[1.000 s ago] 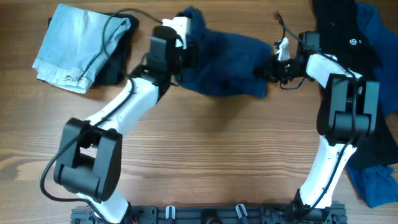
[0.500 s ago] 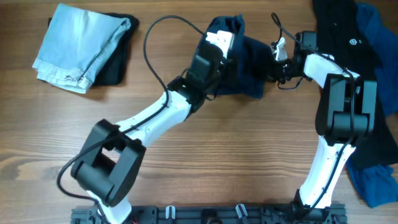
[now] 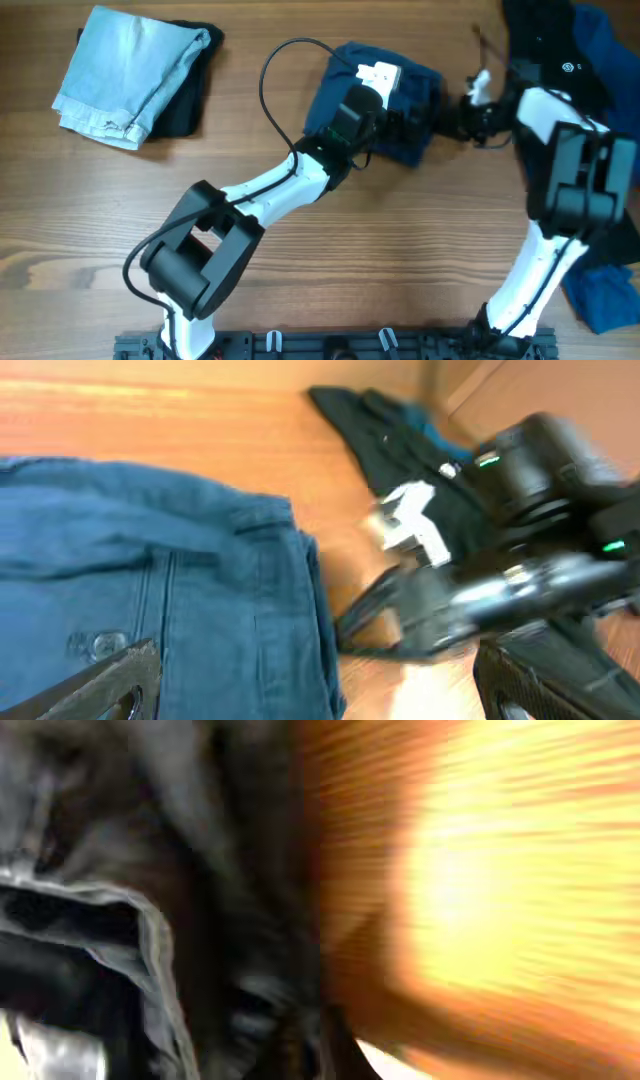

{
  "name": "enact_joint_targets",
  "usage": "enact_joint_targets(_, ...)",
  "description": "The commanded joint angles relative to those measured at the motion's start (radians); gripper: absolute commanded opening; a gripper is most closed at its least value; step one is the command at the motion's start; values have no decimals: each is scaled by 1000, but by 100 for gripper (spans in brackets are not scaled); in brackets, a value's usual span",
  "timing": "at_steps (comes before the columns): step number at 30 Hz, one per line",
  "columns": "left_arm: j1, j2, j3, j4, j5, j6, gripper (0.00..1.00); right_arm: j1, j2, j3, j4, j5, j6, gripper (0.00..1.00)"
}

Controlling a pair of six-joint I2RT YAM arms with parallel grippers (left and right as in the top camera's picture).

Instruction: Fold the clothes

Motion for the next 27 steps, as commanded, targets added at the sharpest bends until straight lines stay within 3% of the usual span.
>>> enact_joint_targets(1, 14, -55, 52, -95, 42, -10, 100, -93, -168, -4, -27, 96, -13, 75)
enact_joint_targets(2, 13, -54, 54, -146, 77, -10, 100, -118, -224, -4, -37, 115, -12, 99)
enact_joint_targets(7, 23, -54, 54, -490, 45, -5, 100, -132, -322, -4, -94, 124, -16, 99)
enact_joint_targets(10, 118, -54, 54, -720, 19, -6, 100, -124, -319, -4, -122, 139, -16, 99)
enact_joint_targets(14, 251, -54, 53, -861, -8, -5, 99, -99, -319, -4, -116, 159, -16, 98)
enact_joint_targets(18, 327, -53, 53, -835, 40, -5, 100, -70, -319, -4, -110, 208, -13, 98)
enact_joint_targets(19, 327, -52, 53, -841, 69, -1, 94, -67, -319, -4, -109, 211, -13, 96)
enact_joint_targets(20, 317, -51, 49, -858, 69, 41, 68, -67, -319, -4, -109, 211, -13, 96)
enact_joint_targets(21, 317, -47, 49, -861, 66, 48, 54, -67, -319, -4, -108, 213, -13, 96)
enact_joint_targets(24, 317, -27, 48, -863, 10, 47, 32, -67, -319, -4, -111, 226, -14, 96)
enact_joint_targets(27, 317, 20, 48, -826, -10, 47, 23, -66, -319, -4, -109, 226, -13, 96)
